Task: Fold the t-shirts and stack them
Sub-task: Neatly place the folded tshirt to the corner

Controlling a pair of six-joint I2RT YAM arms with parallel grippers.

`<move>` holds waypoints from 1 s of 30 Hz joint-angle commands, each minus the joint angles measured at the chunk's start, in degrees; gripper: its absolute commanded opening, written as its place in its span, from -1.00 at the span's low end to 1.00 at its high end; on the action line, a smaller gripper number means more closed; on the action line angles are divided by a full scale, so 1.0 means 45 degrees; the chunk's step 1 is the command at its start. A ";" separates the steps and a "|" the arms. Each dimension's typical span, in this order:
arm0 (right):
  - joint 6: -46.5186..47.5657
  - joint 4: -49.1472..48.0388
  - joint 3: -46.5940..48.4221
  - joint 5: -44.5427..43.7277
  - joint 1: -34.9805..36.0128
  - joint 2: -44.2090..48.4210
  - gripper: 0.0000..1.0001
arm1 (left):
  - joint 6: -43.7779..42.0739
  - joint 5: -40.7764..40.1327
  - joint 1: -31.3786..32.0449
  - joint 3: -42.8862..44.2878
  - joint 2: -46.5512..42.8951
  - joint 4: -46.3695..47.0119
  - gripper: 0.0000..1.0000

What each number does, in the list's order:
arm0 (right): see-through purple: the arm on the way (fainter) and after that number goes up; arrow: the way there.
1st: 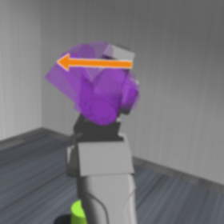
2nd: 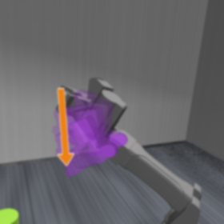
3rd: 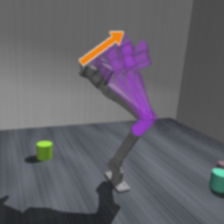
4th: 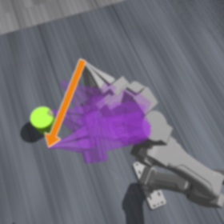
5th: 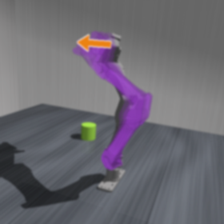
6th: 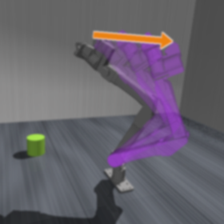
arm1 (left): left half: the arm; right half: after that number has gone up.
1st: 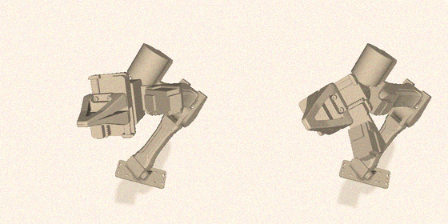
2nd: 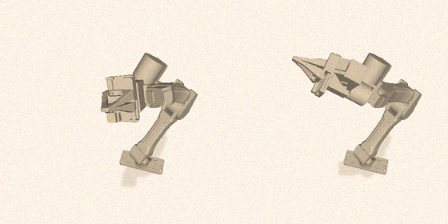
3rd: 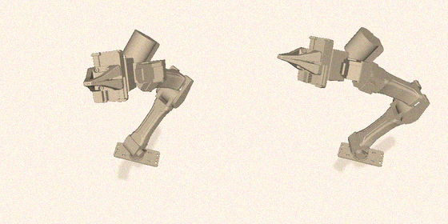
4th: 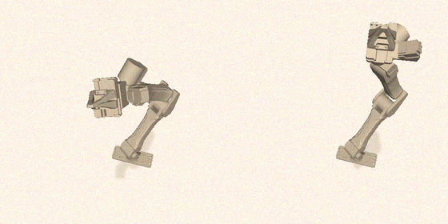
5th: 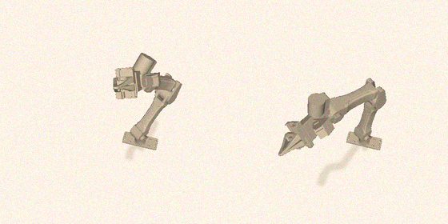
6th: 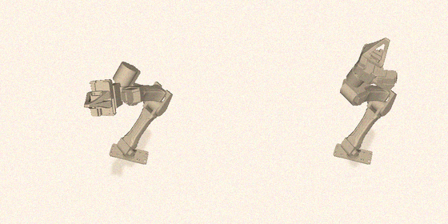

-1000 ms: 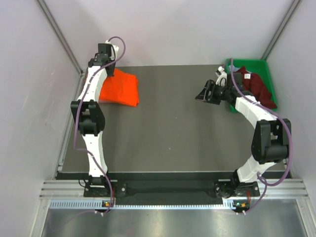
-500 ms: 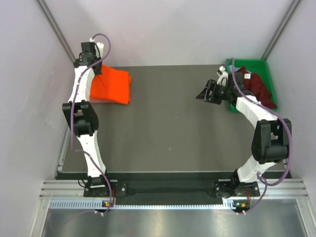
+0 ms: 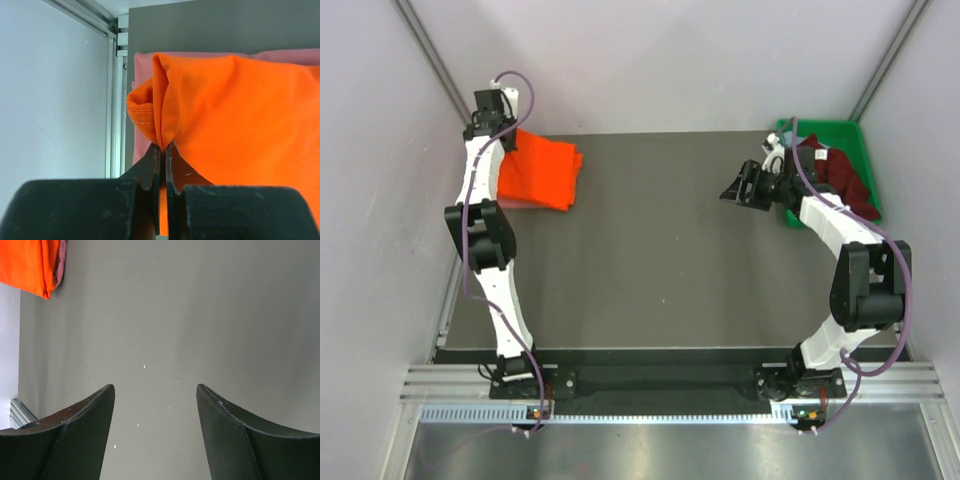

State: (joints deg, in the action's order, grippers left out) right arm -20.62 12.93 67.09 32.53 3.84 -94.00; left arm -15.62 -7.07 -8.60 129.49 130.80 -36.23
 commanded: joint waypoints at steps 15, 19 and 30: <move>0.0481 -0.0119 0.0462 -0.0472 -0.0267 0.0107 0.37 | 0.1689 -0.3216 -0.0159 0.0620 0.0935 0.2545 0.14; 0.0500 -0.0041 0.0423 -0.0550 -0.0266 0.0223 0.39 | 0.3156 -0.0897 0.0133 -0.0589 -0.0256 0.2074 0.19; 0.0423 -0.0158 0.0228 -0.0394 -0.0247 0.0420 0.45 | 0.6242 0.6080 0.0583 -0.3444 -0.0788 0.4492 0.18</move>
State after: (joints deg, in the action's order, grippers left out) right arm -19.53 13.34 67.16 30.63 3.51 -94.02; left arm 7.44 10.61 -6.37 114.87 127.09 -22.92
